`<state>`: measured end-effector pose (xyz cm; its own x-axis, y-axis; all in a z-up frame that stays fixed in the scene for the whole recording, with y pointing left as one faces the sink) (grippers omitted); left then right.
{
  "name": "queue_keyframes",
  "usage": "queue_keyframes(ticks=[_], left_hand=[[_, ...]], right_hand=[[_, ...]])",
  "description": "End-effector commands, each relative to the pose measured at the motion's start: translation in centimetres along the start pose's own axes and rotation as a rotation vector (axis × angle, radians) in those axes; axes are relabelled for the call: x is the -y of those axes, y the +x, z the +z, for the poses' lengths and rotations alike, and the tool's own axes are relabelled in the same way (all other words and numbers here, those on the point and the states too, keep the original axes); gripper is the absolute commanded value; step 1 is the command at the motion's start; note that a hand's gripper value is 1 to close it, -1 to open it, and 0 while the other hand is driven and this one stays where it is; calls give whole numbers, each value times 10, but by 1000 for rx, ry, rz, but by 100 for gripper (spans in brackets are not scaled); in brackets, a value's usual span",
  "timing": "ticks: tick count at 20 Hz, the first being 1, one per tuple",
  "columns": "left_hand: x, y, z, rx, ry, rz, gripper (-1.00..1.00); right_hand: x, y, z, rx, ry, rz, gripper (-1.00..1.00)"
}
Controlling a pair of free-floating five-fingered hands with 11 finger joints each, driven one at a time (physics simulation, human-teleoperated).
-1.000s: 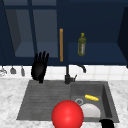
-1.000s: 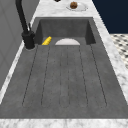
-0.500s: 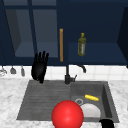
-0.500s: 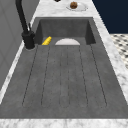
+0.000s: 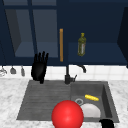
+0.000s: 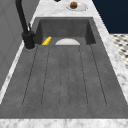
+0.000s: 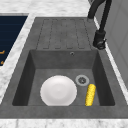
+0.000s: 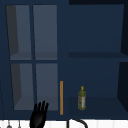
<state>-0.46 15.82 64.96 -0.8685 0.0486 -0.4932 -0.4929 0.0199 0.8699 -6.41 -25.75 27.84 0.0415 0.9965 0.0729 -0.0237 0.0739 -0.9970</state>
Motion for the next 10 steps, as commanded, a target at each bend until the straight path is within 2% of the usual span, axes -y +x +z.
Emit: queue_keyframes(ticks=[1,2,7,8,10], left_hand=[[-1,1,0,-79,102,42,-100],[0,0,0,-64,112,41,-100],[0,0,-1,-69,120,33,-100],[0,-1,-1,-67,122,21,-100],[3,5,3,-37,126,-43,-100]], right_hand=[[0,0,0,0,0,0,0],[0,0,0,0,0,0,0],[0,0,0,0,0,0,0],[0,0,0,0,0,0,0],[0,0,0,0,0,0,0]])
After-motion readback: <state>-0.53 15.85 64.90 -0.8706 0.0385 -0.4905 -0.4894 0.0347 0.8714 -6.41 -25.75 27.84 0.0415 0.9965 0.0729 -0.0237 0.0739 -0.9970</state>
